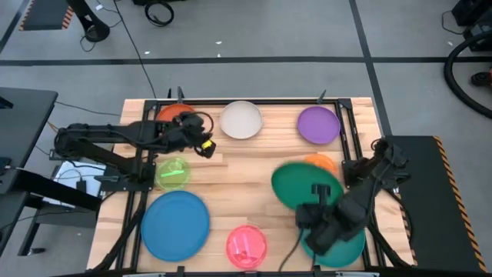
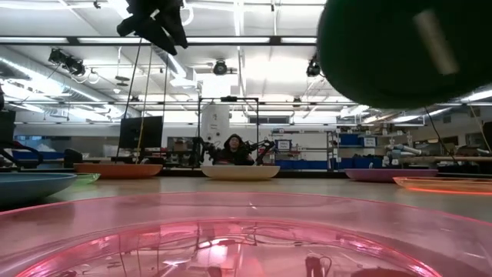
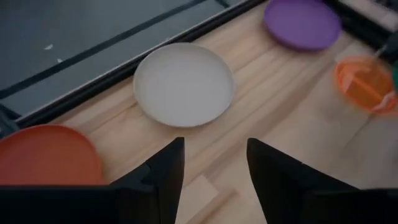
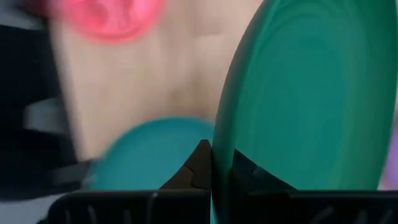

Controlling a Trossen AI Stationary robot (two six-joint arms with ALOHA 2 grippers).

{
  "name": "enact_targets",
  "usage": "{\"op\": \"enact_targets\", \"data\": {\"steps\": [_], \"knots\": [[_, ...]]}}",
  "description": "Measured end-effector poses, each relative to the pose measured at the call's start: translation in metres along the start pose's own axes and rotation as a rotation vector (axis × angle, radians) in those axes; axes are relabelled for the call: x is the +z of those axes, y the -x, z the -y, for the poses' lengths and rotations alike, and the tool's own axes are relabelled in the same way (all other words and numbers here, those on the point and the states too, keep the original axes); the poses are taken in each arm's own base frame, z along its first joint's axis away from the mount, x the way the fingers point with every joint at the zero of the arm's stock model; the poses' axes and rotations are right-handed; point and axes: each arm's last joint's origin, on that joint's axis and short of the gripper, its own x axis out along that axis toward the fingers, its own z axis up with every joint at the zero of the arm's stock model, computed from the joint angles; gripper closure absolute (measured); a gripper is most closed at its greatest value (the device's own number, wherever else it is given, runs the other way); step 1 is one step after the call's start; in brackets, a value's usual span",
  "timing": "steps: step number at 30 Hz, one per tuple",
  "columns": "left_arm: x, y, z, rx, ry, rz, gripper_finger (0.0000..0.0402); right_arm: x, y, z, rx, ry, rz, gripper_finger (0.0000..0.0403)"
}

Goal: Stack plastic plates
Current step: Stack the green plate on top of the light blue plate

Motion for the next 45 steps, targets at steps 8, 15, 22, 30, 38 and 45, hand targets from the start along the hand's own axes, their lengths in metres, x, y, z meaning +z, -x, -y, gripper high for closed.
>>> {"op": "enact_targets", "data": {"steps": [8,15,22,30,38,45], "knots": [[-0.03,-0.004,0.027,-0.117,-0.034,0.031,0.0223,-0.022,-0.009,-0.052,0.088,-0.084,-0.16,0.0386],[-0.06,0.001,0.061,-0.339,-0.106,0.144,0.0223,-0.055,-0.001,-0.071,0.071,-0.164,-0.141,0.0386],[-0.095,0.011,0.074,-0.48,-0.251,0.208,0.0223,-0.074,-0.015,-0.083,0.007,-0.15,-0.141,0.0386],[-0.114,0.016,0.08,-0.512,-0.221,0.148,0.0223,-0.077,-0.059,-0.108,-0.097,-0.071,-0.222,0.0386],[-0.115,0.023,0.082,-0.51,-0.201,0.186,0.0223,-0.084,-0.084,-0.121,-0.161,-0.054,-0.253,0.0386],[-0.116,0.024,0.082,-0.507,-0.196,0.19,0.0223,-0.086,-0.1,-0.128,-0.206,-0.021,-0.221,0.0386]]}}
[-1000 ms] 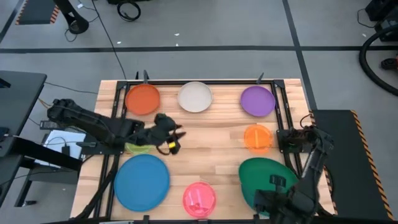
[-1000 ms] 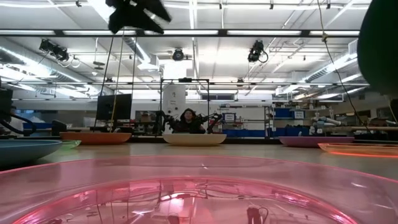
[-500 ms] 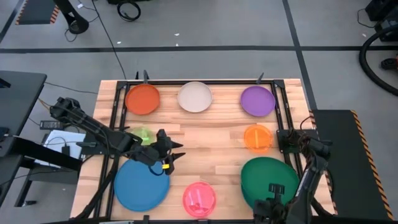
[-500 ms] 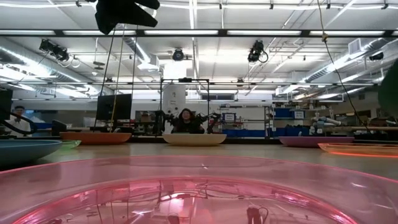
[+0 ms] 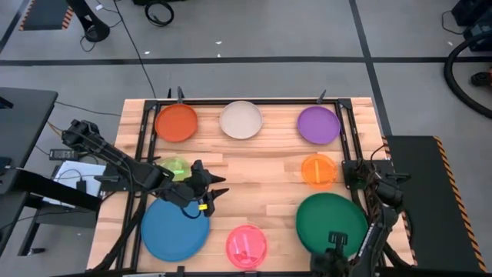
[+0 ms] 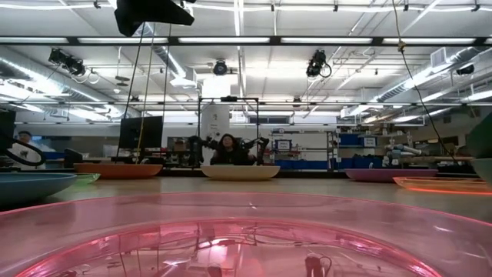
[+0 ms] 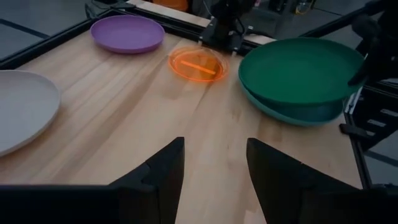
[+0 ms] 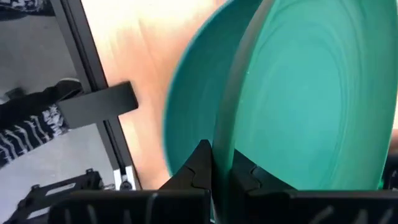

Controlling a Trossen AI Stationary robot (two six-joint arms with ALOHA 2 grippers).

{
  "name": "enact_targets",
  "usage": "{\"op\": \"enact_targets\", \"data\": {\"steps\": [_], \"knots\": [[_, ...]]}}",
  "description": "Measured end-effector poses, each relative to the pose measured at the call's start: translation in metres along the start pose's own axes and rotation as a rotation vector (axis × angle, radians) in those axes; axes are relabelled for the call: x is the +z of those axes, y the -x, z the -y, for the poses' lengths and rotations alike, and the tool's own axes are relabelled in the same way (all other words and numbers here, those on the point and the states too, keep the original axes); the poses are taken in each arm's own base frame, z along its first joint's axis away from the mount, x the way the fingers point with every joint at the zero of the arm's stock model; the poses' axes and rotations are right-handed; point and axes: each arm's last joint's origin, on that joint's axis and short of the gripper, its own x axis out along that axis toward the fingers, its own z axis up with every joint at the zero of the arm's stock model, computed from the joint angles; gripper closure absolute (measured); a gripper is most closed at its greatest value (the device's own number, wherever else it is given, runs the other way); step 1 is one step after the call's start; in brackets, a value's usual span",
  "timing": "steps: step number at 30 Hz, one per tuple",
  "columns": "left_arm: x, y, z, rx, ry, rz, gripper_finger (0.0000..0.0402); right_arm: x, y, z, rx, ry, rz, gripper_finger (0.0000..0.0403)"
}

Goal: Stack plastic plates
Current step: Stack the green plate on top of the light blue plate, then stack the white plate on top of the green plate

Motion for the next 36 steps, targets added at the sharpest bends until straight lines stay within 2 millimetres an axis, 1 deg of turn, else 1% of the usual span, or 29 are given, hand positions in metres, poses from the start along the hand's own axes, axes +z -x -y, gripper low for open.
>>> {"op": "enact_targets", "data": {"steps": [7,11,14,17,20,23,26,29,33,36], "knots": [[0.0,0.0,0.0,0.002,-0.002,-0.003,0.0223,0.007,-0.021,-0.013,-0.032,0.061,0.02,0.0377],[0.0,0.0,0.0,0.002,-0.002,-0.003,0.0223,0.007,-0.027,-0.018,-0.045,0.061,0.041,0.0372],[0.0,0.0,0.0,0.001,-0.001,-0.003,0.0223,0.006,-0.03,-0.022,-0.033,0.062,0.064,0.0357],[-0.001,0.001,0.001,-0.002,0.004,-0.003,0.0223,0.004,-0.029,-0.026,0.001,0.062,0.081,0.033],[-0.001,0.001,0.001,-0.002,0.011,-0.004,0.0223,0.002,-0.029,-0.028,0.006,0.069,0.092,0.0293],[-0.001,0.001,0.001,-0.002,0.015,-0.004,0.0223,0.0,-0.029,-0.025,-0.028,0.075,0.078,0.0261],[-0.001,0.001,0.001,-0.002,0.016,-0.003,0.0223,-0.003,-0.027,-0.021,-0.05,0.076,0.024,0.0239],[-0.001,0.001,0.001,-0.002,0.016,-0.003,0.0223,-0.003,-0.024,-0.018,-0.042,0.075,0.009,0.0231],[-0.001,0.001,0.001,-0.003,0.018,-0.003,0.0223,-0.003,-0.023,-0.018,-0.038,0.074,0.014,0.0232],[-0.001,0.001,0.001,-0.004,0.025,-0.001,0.0223,-0.002,-0.012,-0.016,-0.011,0.07,0.046,0.0234]]}}
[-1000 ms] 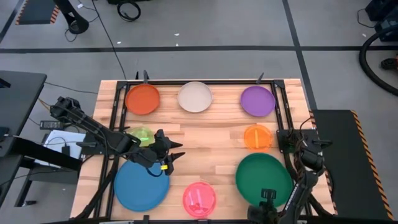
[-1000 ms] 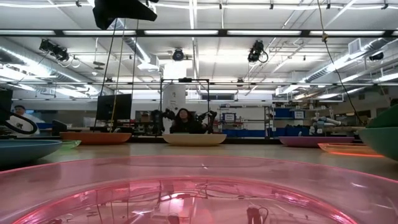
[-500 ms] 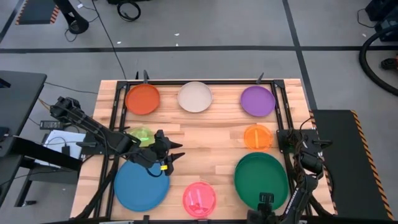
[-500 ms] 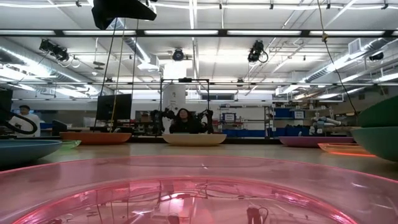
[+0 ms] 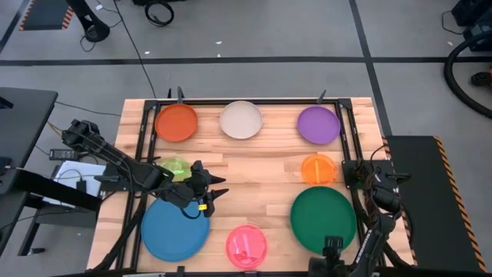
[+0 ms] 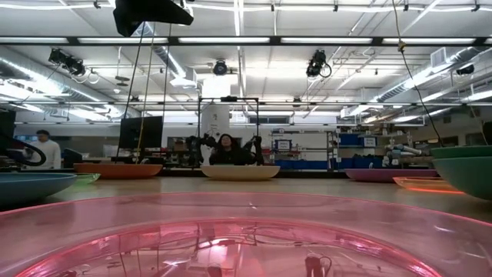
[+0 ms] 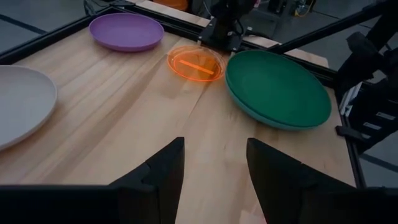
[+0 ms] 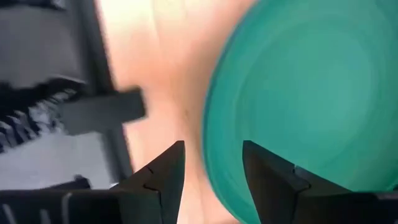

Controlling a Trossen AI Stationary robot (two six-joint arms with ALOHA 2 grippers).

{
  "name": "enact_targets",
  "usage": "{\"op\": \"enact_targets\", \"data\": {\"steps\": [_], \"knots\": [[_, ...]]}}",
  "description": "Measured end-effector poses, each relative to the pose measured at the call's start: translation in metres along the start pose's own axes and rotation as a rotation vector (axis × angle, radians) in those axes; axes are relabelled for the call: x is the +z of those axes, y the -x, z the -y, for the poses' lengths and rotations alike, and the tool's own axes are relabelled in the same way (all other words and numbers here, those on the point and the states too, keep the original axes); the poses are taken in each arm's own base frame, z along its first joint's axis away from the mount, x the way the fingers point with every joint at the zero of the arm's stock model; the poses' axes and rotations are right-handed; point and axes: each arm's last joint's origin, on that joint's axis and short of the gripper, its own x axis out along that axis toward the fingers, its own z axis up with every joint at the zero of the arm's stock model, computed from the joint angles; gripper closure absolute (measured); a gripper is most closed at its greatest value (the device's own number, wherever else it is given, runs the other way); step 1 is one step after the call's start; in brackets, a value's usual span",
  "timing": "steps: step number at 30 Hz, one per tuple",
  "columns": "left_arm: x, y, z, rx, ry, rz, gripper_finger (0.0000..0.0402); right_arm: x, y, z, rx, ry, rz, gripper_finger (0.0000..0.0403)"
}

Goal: Stack plastic plates
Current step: Stack the white plate on top of the green plate

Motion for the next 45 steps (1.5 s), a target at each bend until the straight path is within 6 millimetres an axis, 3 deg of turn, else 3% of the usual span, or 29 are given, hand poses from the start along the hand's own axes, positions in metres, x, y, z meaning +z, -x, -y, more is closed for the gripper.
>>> {"op": "enact_targets", "data": {"steps": [5,11,18,23,27,33,40,45], "knots": [[0.001,0.0,0.001,-0.005,0.006,0.006,0.0223,0.006,0.035,0.01,0.055,-0.008,0.171,0.0233],[0.002,-0.006,0.008,-0.017,0.044,0.064,0.0223,0.012,0.063,0.036,0.042,-0.032,0.336,0.0238],[-0.005,-0.031,0.036,-0.07,0.033,0.262,0.0223,0.045,0.065,0.075,-0.056,0.063,0.397,0.0237],[-0.018,-0.041,0.05,-0.053,0.027,0.339,0.0224,0.075,0.058,0.118,-0.173,0.061,0.412,0.0238],[-0.031,-0.032,0.054,0.118,-0.066,0.347,0.0225,0.086,0.043,0.151,-0.278,0.045,0.407,0.0233],[-0.052,-0.022,0.052,0.044,-0.226,0.141,0.0225,0.095,0.001,0.182,-0.284,0.045,0.371,0.0213],[-0.077,-0.037,0.024,0.157,-0.249,-0.111,0.0225,0.124,-0.068,0.209,-0.201,0.083,0.388,0.0197],[-0.085,-0.047,0.019,0.197,-0.268,-0.141,0.0225,0.153,-0.104,0.248,-0.121,0.071,0.396,0.0194]]}}
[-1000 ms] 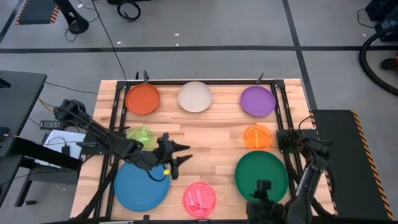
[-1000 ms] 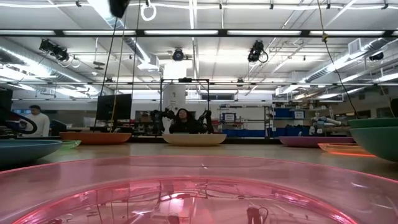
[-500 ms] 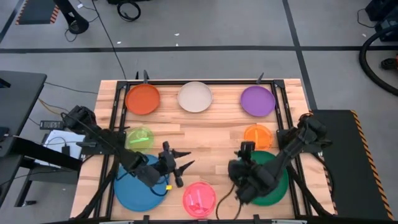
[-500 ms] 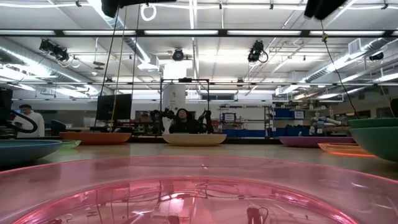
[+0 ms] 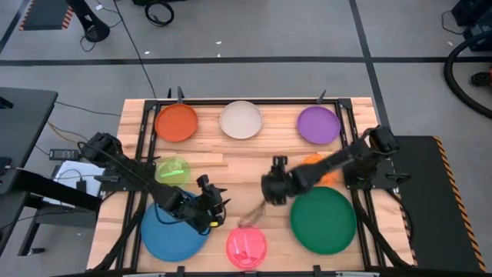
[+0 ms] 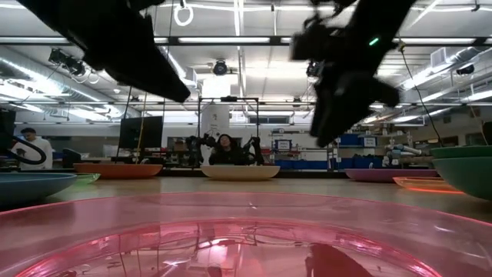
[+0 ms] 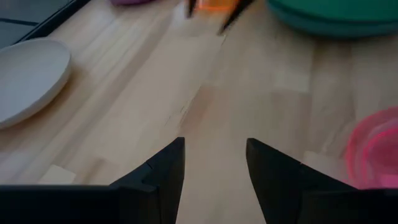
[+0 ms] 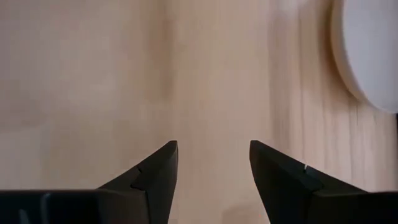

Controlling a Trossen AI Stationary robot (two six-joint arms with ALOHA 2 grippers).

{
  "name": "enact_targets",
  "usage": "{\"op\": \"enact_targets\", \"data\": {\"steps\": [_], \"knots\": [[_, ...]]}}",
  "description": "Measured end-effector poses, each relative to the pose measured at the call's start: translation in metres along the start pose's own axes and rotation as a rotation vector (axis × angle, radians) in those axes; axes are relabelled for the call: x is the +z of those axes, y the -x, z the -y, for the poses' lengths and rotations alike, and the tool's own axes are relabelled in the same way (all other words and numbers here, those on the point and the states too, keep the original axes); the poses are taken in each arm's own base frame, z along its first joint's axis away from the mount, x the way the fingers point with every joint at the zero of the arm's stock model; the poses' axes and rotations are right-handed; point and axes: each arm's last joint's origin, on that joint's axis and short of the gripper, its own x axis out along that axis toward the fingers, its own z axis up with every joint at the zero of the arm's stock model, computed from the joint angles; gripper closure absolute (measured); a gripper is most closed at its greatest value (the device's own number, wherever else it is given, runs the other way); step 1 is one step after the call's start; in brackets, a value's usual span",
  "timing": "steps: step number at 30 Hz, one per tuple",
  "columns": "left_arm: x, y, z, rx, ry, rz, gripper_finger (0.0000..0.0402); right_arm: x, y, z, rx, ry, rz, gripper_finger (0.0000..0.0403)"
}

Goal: Stack plastic plates
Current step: Stack the white plate on top of the green plate

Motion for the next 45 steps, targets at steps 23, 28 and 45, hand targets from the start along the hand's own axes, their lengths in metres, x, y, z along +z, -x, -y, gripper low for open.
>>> {"op": "enact_targets", "data": {"steps": [23,28,45], "knots": [[-0.058,-0.04,-0.064,-0.134,0.099,0.063,0.0278,0.018,-0.102,0.154,0.055,0.101,0.085,0.0202],[-0.06,-0.04,-0.065,-0.121,0.146,0.054,0.0278,0.032,-0.122,0.168,0.035,0.144,0.025,0.0202],[-0.059,-0.04,-0.066,-0.098,0.178,0.072,0.0278,0.022,-0.155,0.197,0.123,0.249,-0.053,0.022]]}}
